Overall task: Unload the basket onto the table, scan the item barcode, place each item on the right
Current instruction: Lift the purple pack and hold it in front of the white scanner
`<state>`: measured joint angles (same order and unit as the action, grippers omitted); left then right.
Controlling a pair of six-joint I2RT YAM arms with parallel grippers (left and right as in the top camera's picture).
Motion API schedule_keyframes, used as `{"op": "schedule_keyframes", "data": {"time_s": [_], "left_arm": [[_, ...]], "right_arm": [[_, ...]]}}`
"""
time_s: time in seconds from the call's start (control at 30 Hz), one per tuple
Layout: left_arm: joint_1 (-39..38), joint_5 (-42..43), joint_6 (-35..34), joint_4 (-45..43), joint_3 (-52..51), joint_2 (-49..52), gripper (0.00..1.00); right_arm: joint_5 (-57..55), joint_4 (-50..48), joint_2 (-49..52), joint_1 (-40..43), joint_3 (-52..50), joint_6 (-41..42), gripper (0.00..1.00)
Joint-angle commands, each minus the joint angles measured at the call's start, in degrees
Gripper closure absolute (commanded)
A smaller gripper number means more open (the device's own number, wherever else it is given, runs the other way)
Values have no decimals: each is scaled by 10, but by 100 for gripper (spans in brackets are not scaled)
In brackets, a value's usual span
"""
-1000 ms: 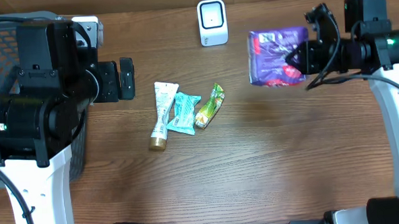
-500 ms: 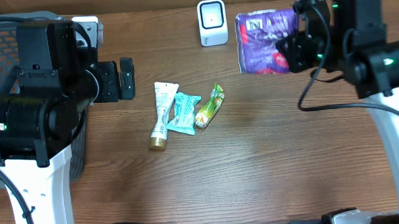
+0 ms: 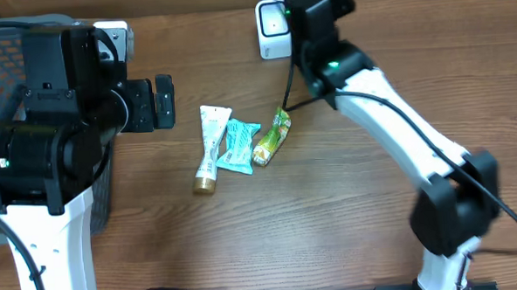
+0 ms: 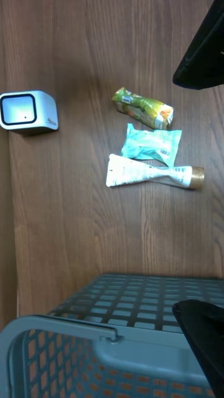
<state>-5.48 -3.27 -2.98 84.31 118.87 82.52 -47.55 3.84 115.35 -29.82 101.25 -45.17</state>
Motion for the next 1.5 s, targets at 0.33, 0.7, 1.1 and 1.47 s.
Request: {"op": "schedule_keyframes", "data": {"time_s": [0.33,0.7,1.1,1.47], "left_arm": [[5,-2,4,-1,5,0,0],[5,-2,4,-1,5,0,0],[5,-2,4,-1,5,0,0],[5,-2,4,-1,5,0,0]], "right_arm": [[115,-161,99,19,8,-244,96],[158,-188,146,44,8,-241,96],[153,-216,165,40,8,-243,96],[160,-144,126,19,8,-243,96]]}}
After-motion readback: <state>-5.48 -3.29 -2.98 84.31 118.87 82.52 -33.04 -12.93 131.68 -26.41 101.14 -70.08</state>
